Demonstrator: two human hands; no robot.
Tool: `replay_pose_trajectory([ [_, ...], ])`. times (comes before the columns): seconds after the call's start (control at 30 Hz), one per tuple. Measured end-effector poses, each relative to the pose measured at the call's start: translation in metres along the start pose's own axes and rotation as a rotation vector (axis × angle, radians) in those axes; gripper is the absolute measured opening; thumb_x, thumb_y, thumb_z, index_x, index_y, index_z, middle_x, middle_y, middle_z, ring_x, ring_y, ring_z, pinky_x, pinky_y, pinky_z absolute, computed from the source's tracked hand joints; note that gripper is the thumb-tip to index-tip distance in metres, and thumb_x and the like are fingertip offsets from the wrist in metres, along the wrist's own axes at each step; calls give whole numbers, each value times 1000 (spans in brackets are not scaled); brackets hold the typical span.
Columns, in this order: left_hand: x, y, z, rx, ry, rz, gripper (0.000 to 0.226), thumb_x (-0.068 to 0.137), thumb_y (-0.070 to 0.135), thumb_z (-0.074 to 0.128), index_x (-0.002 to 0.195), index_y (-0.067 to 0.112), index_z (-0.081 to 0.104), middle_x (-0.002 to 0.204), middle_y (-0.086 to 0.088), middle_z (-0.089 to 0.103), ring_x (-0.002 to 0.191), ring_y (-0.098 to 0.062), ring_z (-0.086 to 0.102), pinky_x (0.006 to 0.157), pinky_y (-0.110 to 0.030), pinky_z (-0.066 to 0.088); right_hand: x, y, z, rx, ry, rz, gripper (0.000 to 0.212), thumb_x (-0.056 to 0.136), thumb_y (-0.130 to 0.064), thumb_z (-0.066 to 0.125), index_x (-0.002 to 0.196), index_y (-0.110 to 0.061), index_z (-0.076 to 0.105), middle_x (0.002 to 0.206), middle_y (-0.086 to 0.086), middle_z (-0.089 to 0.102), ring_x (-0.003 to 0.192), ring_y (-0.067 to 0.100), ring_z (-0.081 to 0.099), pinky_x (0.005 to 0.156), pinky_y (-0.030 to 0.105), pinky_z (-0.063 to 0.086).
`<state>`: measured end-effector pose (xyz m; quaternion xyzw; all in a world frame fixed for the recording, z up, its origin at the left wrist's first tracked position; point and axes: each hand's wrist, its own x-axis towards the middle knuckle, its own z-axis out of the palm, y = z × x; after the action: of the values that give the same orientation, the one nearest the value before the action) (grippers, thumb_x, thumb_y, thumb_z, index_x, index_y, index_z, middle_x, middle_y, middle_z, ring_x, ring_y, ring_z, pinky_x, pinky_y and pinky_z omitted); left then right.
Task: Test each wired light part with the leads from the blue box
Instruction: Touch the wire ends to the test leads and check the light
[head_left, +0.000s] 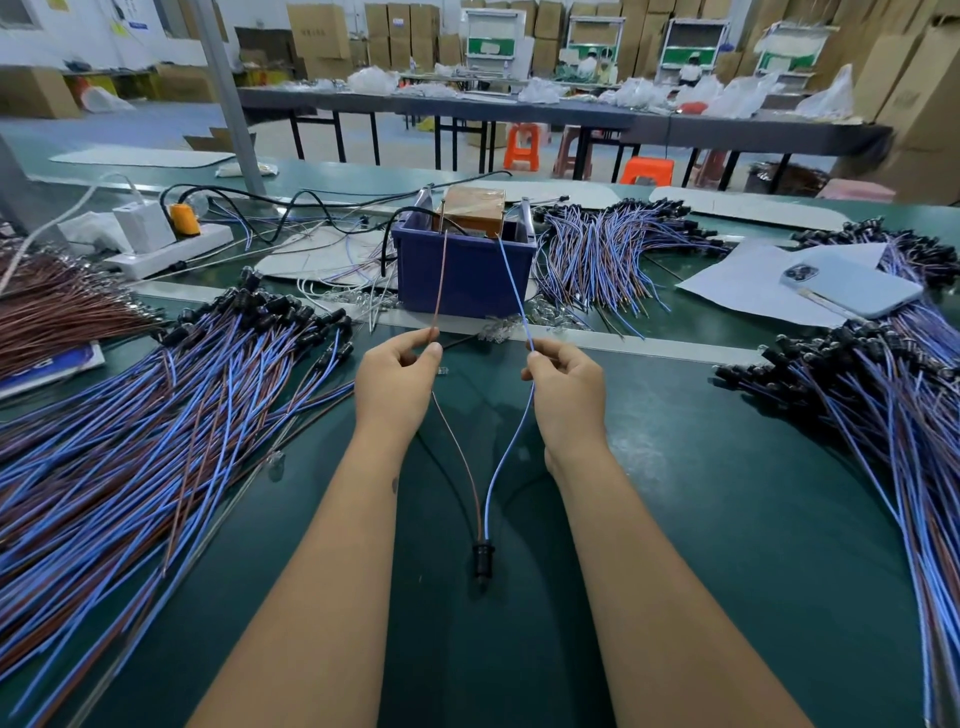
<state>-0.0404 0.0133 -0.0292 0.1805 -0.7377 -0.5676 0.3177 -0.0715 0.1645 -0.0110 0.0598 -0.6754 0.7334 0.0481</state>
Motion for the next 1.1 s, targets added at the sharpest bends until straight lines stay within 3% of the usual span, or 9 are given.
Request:
replay_pose_trajectory([
  [0.23,2,-1,0,14,16,10,19,91,22,63,108,27,71,63,8,49,59,-12,46,63,-28,43,-1,0,-1,-20,5,18,21,93,-6,53,90,-24,64,66,-7,58,49,-8,49,49,6,37],
  [0.53,5,-3,-1,12,39,-6,18,91,23,62,106,29,71,65,9,48,58,-11,44,59,-25,41,0,1,-1,-35,3,27,22,93,-7,53,90,-27,63,66,-7,58,48,-6,48,52,11,39],
  [1.1,5,-4,0,28,20,7,22,92,22,63,112,24,71,64,9,52,57,-10,46,59,-25,40,-1,1,-1,-58,6,21,19,94,-8,52,105,-15,66,71,-6,59,48,-8,48,52,10,38],
])
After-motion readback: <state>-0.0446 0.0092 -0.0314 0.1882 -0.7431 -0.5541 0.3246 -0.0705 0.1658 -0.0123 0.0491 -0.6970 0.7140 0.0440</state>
